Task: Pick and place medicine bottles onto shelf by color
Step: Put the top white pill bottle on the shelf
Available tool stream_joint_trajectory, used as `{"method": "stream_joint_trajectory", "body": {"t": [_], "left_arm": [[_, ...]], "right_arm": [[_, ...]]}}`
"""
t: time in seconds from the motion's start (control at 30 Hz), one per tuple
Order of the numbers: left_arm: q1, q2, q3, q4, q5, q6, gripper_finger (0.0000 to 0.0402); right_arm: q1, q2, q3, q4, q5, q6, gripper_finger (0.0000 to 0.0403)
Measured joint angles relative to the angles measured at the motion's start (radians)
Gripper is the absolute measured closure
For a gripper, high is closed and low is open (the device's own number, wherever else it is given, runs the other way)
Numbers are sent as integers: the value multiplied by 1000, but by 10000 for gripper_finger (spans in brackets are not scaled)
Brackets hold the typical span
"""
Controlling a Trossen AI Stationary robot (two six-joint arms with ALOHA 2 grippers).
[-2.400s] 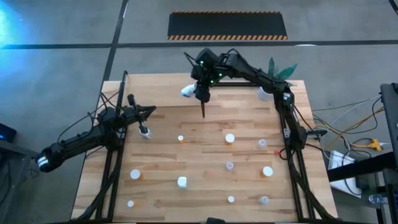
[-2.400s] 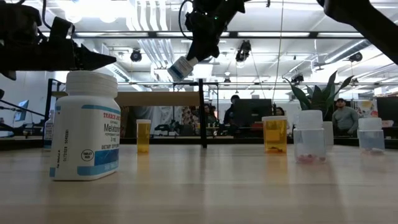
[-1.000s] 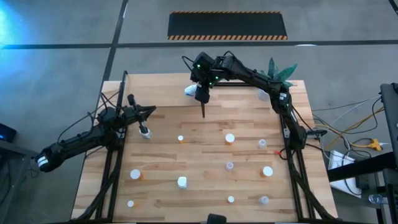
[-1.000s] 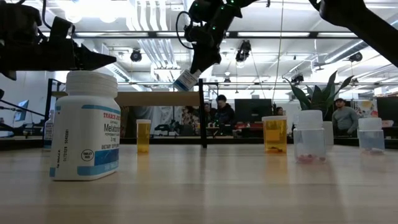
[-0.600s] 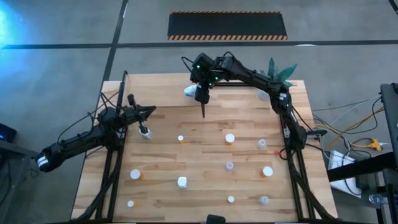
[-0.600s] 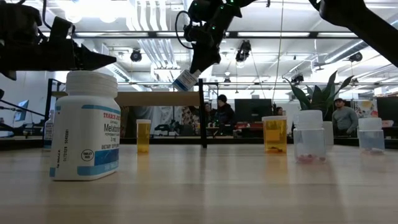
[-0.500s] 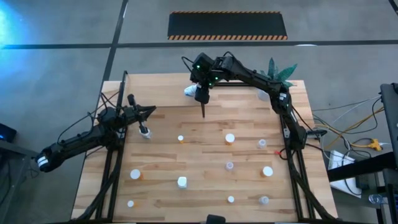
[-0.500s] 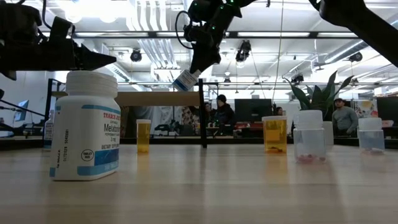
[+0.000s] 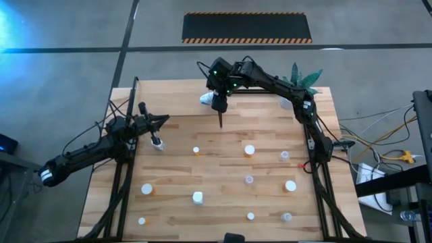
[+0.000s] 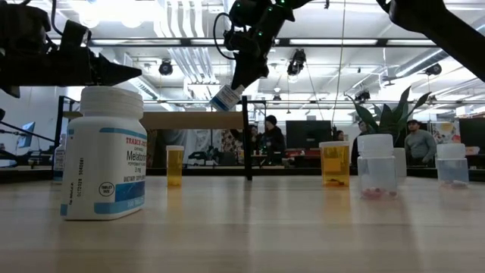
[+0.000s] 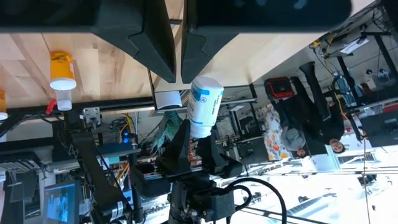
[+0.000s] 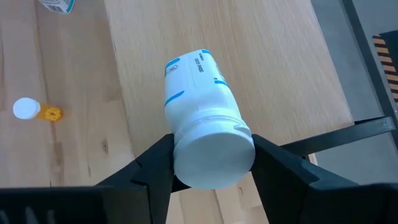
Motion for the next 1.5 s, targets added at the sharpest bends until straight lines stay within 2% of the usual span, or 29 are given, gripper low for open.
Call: {"method": "stream_joint_trajectory", "body": {"t": [0.23,0.6,0.9,1.5], "left_arm": [[0,-1,0,0,0,0,394],[0,0,0,0,0,0,394],[0,2,0,0,0,0,394],[0,2,0,11,0,0,394]], "right_arm": [[4,0,0,0,0,2,205],[4,0,0,9,0,26,203],[6,0,0,10,0,37,237],[45,-40,2,-34,0,61,227]]}}
